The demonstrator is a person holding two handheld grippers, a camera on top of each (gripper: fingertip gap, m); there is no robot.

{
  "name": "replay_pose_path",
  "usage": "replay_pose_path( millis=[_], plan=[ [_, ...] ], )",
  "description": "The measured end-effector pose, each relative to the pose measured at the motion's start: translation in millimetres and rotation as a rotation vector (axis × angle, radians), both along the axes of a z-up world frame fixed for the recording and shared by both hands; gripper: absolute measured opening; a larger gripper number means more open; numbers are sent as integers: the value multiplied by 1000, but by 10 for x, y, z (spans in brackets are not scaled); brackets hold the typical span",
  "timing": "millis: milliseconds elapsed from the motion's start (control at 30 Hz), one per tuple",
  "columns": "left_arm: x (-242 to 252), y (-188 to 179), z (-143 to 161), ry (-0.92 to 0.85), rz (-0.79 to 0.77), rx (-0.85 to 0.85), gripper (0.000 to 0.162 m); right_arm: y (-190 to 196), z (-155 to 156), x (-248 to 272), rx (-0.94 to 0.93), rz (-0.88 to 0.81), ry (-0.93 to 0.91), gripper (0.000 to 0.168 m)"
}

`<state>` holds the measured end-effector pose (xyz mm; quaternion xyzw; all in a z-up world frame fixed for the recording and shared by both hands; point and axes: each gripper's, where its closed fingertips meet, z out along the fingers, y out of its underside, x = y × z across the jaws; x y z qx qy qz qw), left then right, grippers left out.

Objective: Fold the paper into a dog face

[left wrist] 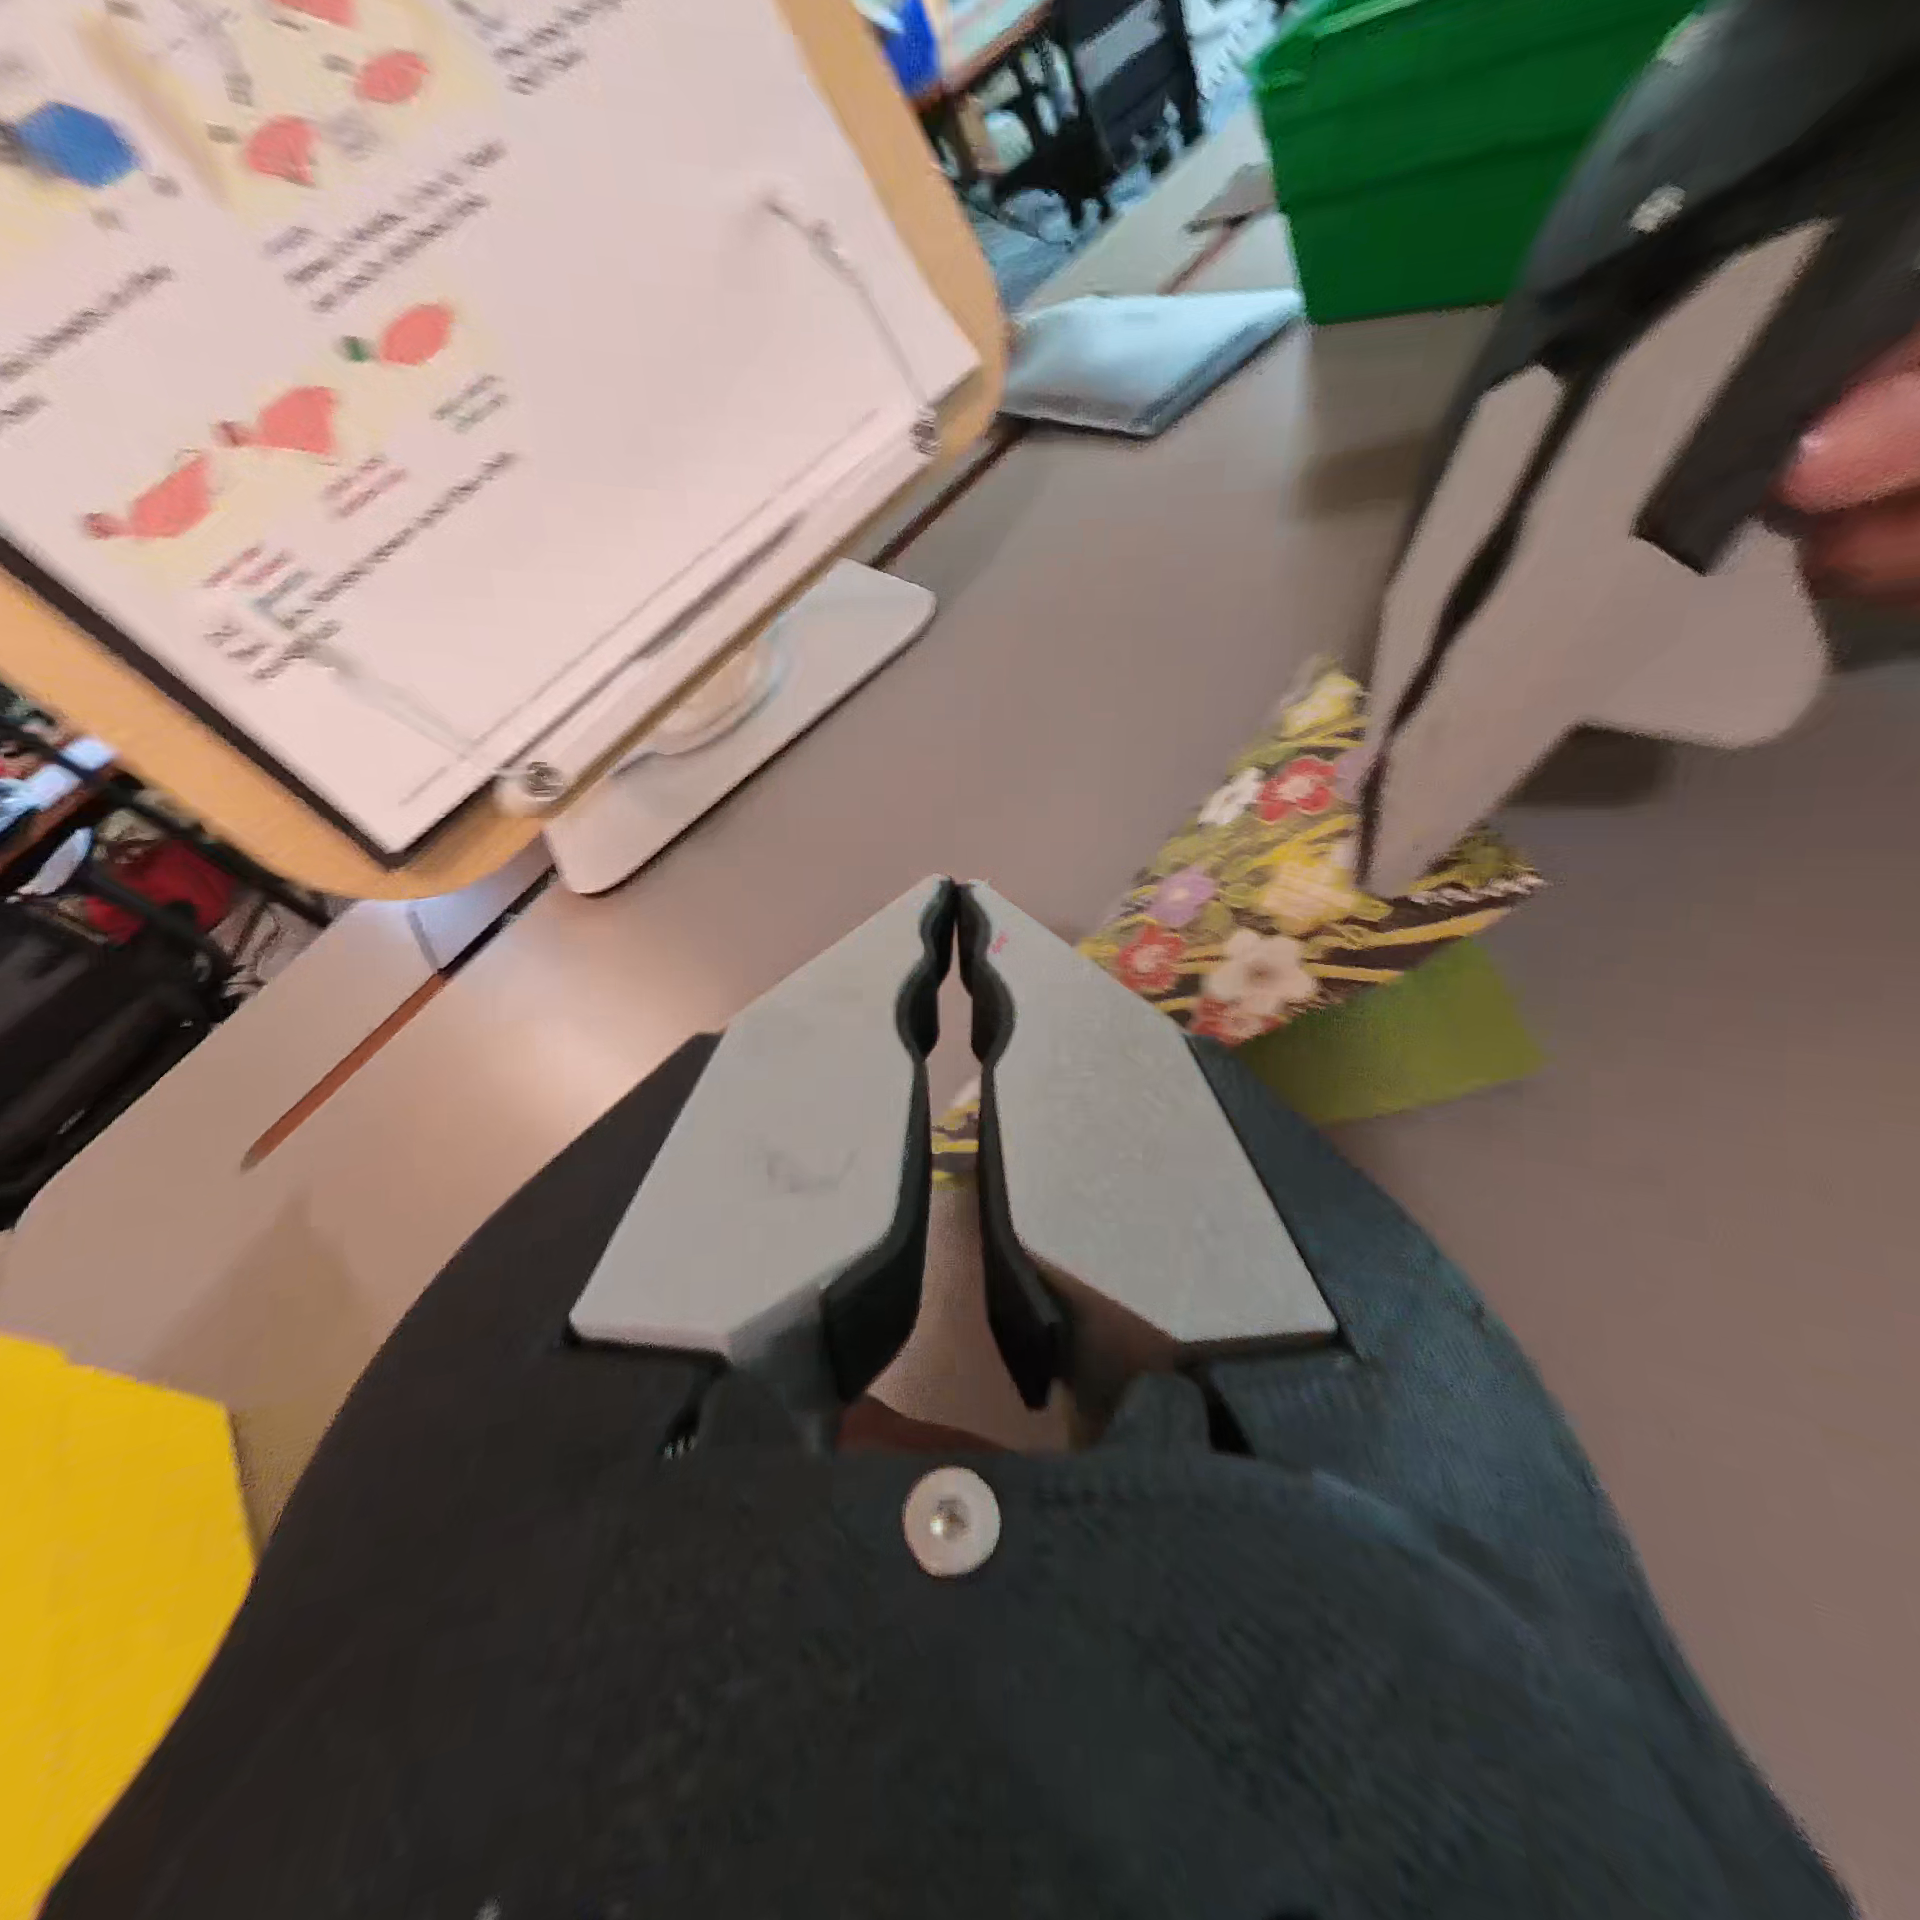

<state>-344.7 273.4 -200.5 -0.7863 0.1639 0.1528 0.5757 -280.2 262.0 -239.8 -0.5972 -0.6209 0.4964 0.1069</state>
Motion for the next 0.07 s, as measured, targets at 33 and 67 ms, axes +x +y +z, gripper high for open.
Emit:
replay_pose_path(
  millis=[33,67],
  plan=[
    [78,11,-104,3,-23,-57,0,-8,-2,6,-13,3,-2,0],
    [139,19,-242,7,-45,-122,0,-29,-33,16,-25,12,-19,0]
  ],
)
